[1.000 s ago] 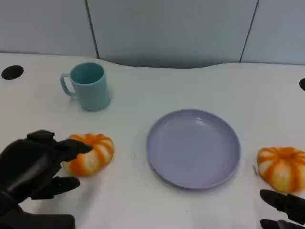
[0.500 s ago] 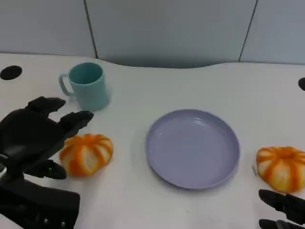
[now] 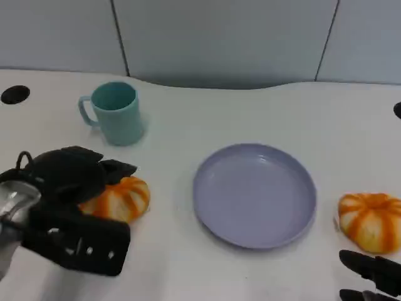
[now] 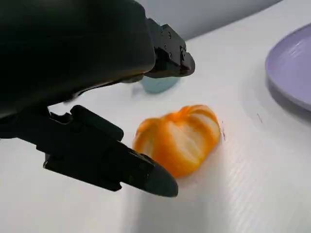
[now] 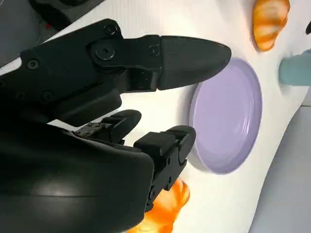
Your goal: Grasp the bread from the table and place it into the plate.
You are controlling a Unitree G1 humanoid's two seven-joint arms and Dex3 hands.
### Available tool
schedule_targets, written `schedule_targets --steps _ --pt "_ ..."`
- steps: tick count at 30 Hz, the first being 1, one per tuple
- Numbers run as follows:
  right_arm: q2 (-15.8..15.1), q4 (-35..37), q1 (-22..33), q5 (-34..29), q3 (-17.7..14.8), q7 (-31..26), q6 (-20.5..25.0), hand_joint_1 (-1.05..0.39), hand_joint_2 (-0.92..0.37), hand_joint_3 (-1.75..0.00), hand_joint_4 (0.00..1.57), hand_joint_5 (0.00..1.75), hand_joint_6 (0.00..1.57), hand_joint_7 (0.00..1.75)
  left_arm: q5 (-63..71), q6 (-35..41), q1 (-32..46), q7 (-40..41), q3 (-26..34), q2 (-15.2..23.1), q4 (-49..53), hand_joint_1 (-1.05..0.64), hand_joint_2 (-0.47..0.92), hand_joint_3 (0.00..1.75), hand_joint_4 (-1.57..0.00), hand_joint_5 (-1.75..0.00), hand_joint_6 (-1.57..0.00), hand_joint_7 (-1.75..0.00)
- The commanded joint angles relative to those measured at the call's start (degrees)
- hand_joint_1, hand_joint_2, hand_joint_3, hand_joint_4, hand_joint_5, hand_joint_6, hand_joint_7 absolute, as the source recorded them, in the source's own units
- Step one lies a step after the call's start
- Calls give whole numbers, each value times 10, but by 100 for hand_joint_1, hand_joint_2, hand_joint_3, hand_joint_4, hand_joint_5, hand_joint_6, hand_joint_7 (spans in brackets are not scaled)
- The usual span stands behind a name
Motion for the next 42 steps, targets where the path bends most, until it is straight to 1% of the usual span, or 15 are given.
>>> schedule_targets --steps 1,3,8,12,16,21,25,30,34,38,42 --pt "-3 -7 5 3 -2 1 -6 -52 -92 -48 67 0 49 0 -10 26 -38 -26 -17 -12 33 -50 69 0 -3 -12 -16 0" --pt "-5 -13 9 3 -2 1 -3 -52 -92 -48 67 0 49 0 -3 42 -64 -33 -33 -29 72 -49 69 0 -4 -12 -15 0" --pt "-4 -27 18 3 -3 -1 5 -51 -92 -48 68 1 48 0 16 57 -116 5 -70 -61 187 -47 70 1 -5 -11 -15 0" --pt "-4 -29 22 7 -5 2 2 -51 -92 -49 67 0 48 0 24 67 -151 32 -93 -83 262 -51 71 1 -3 -10 -14 0" --pt "-4 -30 25 8 -7 2 -2 -51 -92 -49 68 1 49 0 22 73 -180 55 -107 -105 328 -52 71 0 -2 -9 -16 -1" --pt "-5 -29 26 11 -10 4 -2 -52 -92 -50 67 0 49 0 15 67 -199 77 -114 -118 379 -50 71 0 -4 -9 -18 -1" --pt "-5 -38 31 13 -13 3 2 -52 -92 -50 66 0 45 0 6 67 -233 75 -124 -139 467 -51 72 0 -2 -8 -16 0" --pt "-6 -42 34 11 -15 1 5 -53 -92 -50 64 0 45 0 0 67 -258 76 -135 -154 530 -48 71 0 -5 -8 -20 -1" --pt "-4 -43 36 17 -18 4 4 -53 -92 -50 65 0 46 1 -10 67 -272 72 -138 -163 561 -46 72 0 -6 -7 -21 -1" --pt "-5 -41 37 15 -18 3 -2 -53 -92 -50 64 0 46 0 -28 70 -291 48 -135 -172 593 -38 72 0 -12 -8 -25 -2" --pt "-6 -45 40 14 -18 3 0 -53 -92 -51 64 0 46 0 -31 68 -302 39 -141 -176 613 -35 75 1 -19 -9 -32 -3"
